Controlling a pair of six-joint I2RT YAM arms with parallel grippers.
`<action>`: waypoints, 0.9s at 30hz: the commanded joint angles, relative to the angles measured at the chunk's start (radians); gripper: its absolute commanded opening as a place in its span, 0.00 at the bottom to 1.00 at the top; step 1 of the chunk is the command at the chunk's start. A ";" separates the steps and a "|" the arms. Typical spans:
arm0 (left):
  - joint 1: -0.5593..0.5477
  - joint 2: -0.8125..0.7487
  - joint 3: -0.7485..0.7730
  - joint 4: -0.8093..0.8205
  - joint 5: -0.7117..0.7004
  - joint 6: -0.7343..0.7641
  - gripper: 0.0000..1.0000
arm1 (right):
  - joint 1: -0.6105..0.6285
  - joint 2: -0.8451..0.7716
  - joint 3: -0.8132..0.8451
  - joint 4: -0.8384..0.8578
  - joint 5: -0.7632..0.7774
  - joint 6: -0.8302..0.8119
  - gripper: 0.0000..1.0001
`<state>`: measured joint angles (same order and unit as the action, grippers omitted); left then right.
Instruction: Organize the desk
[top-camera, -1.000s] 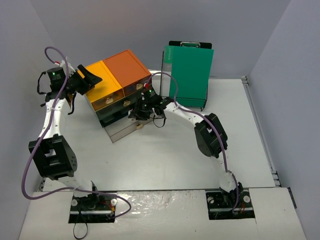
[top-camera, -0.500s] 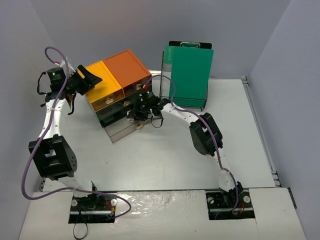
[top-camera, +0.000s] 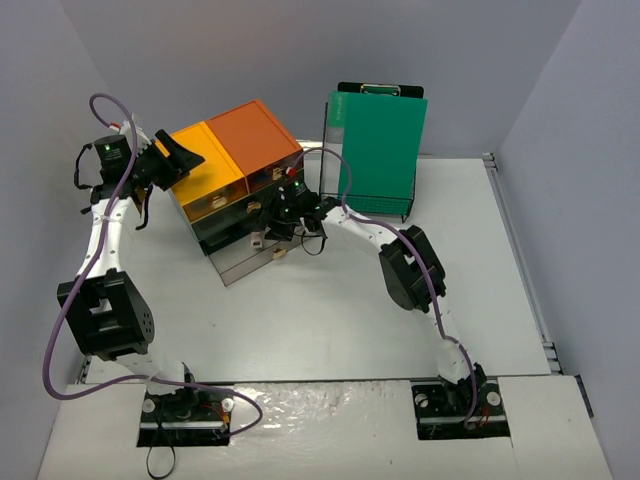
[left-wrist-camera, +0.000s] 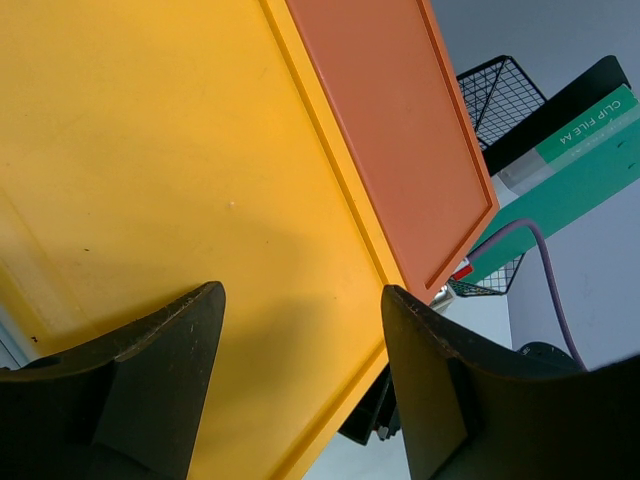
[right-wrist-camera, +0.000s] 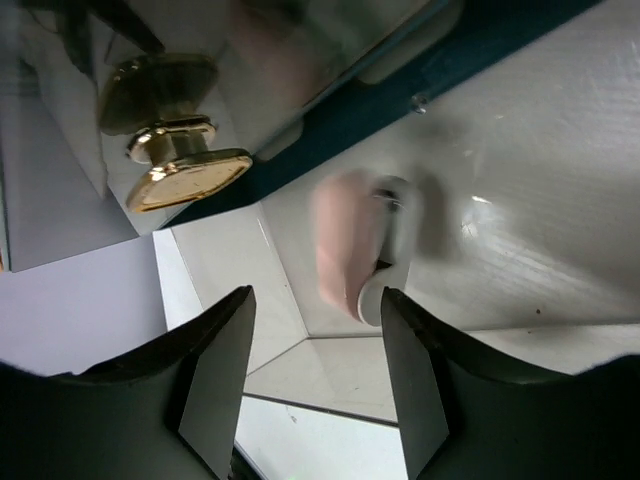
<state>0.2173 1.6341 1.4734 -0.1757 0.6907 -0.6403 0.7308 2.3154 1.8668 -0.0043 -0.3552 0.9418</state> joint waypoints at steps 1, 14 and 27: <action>0.004 -0.013 -0.004 -0.078 -0.017 0.011 0.61 | 0.009 -0.053 0.001 -0.006 0.003 -0.023 0.57; 0.004 -0.006 0.000 -0.079 -0.020 0.014 0.61 | 0.007 -0.307 -0.169 -0.084 0.115 -0.096 0.54; 0.004 0.010 0.018 -0.083 -0.020 0.014 0.61 | 0.027 -0.392 -0.451 -0.164 0.288 -0.130 0.21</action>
<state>0.2173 1.6341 1.4743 -0.1764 0.6907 -0.6399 0.7458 1.9126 1.4595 -0.1737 -0.1432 0.8277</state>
